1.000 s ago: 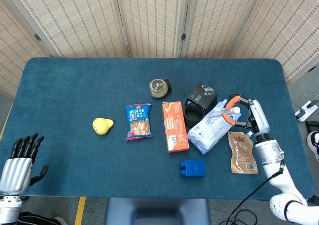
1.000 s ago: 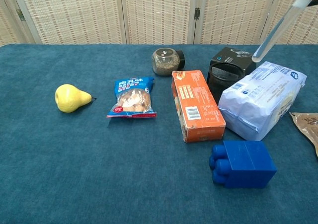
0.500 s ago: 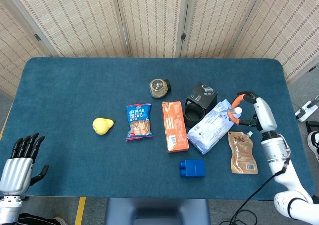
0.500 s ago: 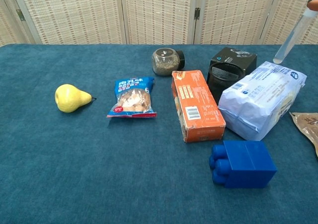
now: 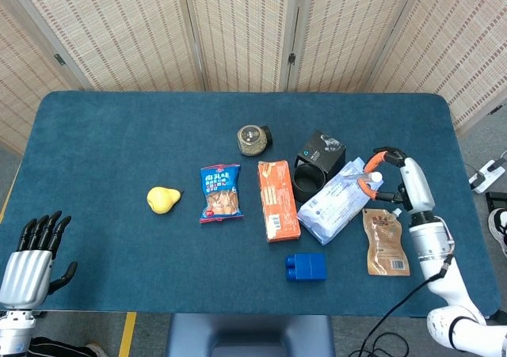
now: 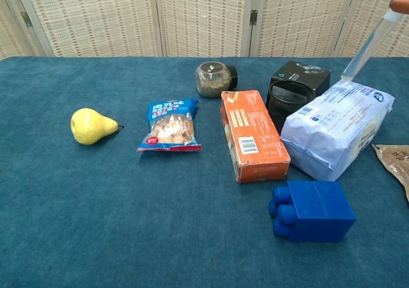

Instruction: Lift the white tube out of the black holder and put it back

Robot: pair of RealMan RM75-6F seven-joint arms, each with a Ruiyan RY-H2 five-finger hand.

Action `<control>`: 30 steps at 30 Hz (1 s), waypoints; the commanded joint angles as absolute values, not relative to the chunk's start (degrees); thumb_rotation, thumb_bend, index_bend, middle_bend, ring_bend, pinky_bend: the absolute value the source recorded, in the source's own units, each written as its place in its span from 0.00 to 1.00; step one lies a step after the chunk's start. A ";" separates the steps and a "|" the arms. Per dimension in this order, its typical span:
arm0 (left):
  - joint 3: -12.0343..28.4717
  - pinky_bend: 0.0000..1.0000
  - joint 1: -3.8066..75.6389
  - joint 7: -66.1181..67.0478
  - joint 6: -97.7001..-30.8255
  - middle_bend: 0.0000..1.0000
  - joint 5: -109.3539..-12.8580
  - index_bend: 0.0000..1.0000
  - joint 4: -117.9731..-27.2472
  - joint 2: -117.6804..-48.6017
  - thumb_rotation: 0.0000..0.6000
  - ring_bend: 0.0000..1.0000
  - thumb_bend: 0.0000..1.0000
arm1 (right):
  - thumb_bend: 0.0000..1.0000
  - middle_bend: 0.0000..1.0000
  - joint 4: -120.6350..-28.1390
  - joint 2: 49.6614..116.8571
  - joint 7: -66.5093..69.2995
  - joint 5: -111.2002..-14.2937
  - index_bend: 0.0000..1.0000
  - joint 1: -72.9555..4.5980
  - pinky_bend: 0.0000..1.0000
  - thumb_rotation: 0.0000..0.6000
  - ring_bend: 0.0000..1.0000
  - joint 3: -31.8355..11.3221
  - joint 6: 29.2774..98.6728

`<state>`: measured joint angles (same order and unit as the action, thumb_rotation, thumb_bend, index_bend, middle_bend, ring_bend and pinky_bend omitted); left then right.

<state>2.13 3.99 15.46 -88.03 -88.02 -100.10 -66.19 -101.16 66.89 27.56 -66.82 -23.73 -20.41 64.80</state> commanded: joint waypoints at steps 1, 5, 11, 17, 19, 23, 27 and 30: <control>2.06 0.08 3.93 15.42 -88.00 0.08 -87.95 0.12 -100.01 -66.22 1.00 0.03 0.35 | 0.44 0.47 -108.18 61.66 47.85 -62.64 0.70 -22.02 0.14 1.00 0.22 -23.80 55.63; 2.07 0.08 4.07 15.43 -87.81 0.08 -87.99 0.12 -99.94 -66.35 1.00 0.03 0.35 | 0.44 0.47 -107.24 58.46 49.66 -64.04 0.70 -21.97 0.14 1.00 0.22 -23.69 52.14; 2.12 0.08 4.24 15.48 -87.58 0.08 -87.91 0.12 -99.86 -66.44 1.00 0.03 0.35 | 0.44 0.47 -101.56 62.86 30.84 -64.31 0.70 -23.78 0.14 1.00 0.22 -21.25 60.21; 2.15 0.08 4.27 15.63 -87.45 0.08 -87.64 0.12 -99.81 -66.47 1.00 0.03 0.35 | 0.44 0.46 -92.63 71.47 8.73 -69.96 0.70 -25.13 0.14 1.00 0.22 -19.12 74.37; 2.16 0.08 4.31 15.67 -87.40 0.08 -87.63 0.12 -99.81 -66.49 1.00 0.03 0.35 | 0.44 0.46 -91.00 72.83 6.04 -71.00 0.70 -25.35 0.14 1.00 0.22 -18.89 76.16; 2.19 0.08 4.41 15.78 -87.29 0.08 -87.59 0.12 -99.84 -66.58 1.00 0.03 0.35 | 0.44 0.46 -91.53 73.44 7.94 -70.94 0.70 -25.26 0.14 1.00 0.22 -18.90 75.70; 2.21 0.08 4.51 15.88 -87.20 0.08 -87.59 0.12 -99.91 -66.58 1.00 0.03 0.35 | 0.44 0.46 -95.89 71.63 16.59 -68.59 0.70 -24.78 0.14 1.00 0.22 -19.62 71.21; 2.21 0.08 4.47 15.82 -87.29 0.08 -87.56 0.12 -99.94 -66.53 1.00 0.03 0.35 | 0.44 0.46 -100.20 68.90 25.78 -65.79 0.70 -24.35 0.14 1.00 0.22 -20.75 65.75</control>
<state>2.21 4.46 15.81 -87.29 -87.56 -99.94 -66.53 -95.67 70.50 10.18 -68.39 -24.62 -19.93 71.20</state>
